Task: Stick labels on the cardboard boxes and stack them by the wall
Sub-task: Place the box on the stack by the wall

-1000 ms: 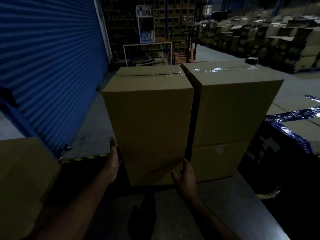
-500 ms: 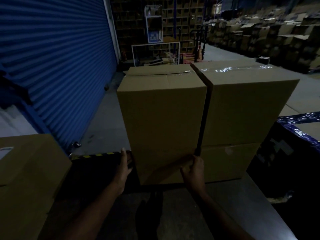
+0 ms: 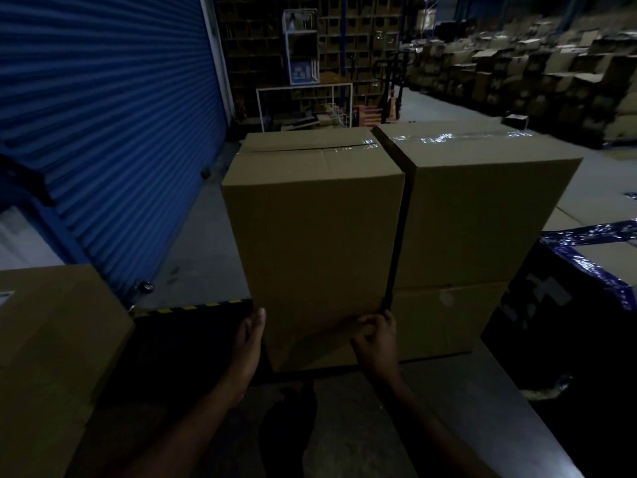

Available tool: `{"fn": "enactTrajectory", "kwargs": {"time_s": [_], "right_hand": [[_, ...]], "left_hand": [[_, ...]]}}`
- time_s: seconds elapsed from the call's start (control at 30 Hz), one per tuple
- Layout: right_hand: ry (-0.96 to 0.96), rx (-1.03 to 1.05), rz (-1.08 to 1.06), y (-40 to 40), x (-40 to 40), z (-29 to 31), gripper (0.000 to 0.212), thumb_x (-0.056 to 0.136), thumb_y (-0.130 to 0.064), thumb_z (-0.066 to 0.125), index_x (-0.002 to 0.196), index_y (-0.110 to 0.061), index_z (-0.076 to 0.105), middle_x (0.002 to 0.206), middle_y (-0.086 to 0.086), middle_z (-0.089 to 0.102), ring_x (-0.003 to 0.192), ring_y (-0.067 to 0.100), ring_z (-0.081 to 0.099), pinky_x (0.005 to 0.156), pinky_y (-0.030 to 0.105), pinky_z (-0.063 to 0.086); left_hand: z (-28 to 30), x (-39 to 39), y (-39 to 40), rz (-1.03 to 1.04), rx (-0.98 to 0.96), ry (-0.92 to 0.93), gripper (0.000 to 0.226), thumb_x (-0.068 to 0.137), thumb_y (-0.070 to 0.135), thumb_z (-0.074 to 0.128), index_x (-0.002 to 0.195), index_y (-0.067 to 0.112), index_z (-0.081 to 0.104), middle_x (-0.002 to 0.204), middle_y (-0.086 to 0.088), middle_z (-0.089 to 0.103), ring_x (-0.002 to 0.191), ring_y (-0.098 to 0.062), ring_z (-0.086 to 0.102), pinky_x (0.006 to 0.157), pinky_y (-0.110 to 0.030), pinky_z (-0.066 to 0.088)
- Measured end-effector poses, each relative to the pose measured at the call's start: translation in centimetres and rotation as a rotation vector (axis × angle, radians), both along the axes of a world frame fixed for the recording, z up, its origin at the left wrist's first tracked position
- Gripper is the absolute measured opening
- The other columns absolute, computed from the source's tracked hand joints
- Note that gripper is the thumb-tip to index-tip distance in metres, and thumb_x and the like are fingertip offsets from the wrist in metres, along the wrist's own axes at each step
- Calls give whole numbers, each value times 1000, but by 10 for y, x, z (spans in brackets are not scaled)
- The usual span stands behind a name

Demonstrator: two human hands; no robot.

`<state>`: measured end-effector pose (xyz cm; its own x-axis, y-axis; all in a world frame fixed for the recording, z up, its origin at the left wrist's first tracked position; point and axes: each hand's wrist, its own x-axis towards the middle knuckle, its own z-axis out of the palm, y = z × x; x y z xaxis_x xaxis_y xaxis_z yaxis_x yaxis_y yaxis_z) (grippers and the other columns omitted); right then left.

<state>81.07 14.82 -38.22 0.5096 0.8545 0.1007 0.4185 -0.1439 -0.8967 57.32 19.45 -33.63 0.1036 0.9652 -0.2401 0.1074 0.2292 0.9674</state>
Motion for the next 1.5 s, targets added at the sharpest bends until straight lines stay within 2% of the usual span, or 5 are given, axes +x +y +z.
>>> {"fn": "enactTrajectory", "kwargs": {"time_s": [0.27,0.5,0.73,1.0,1.5], "right_hand": [[25,71,-20,-17,2,-3,27,75,-2,67,98,-14,58,141,9,36,132,19,39,94,44,49],[1,76,32,-27,-10,-2,32,77,-23,61,108,-22,58,150,10,33,145,21,25,102,53,44],[-92,90,152,-54,-48,-9,51,83,-15,69,130,-16,51,148,6,37,137,22,38,102,51,46],[-36,154,461,-83,-148,22,51,84,-23,62,132,-30,45,133,-9,53,122,7,52,101,33,47],[24,208,941,-86,-406,91,57,84,-48,55,134,-22,50,131,-8,55,118,3,54,96,34,51]], "left_hand": [[-1,1,-30,-24,67,62,52,86,73,40,129,43,43,146,8,43,136,-24,44,107,-38,37],[-3,-1,-32,-19,72,194,108,73,93,40,158,27,26,162,1,29,145,-22,33,116,-42,32],[3,-11,-64,44,287,382,76,95,56,45,160,30,15,166,2,17,150,-19,21,115,-36,25],[3,-81,-107,179,379,370,89,83,83,39,157,37,21,164,12,20,145,1,19,110,-19,21],[66,-290,-183,512,502,407,83,86,72,45,155,29,30,156,19,33,140,13,28,111,-8,24]]}}
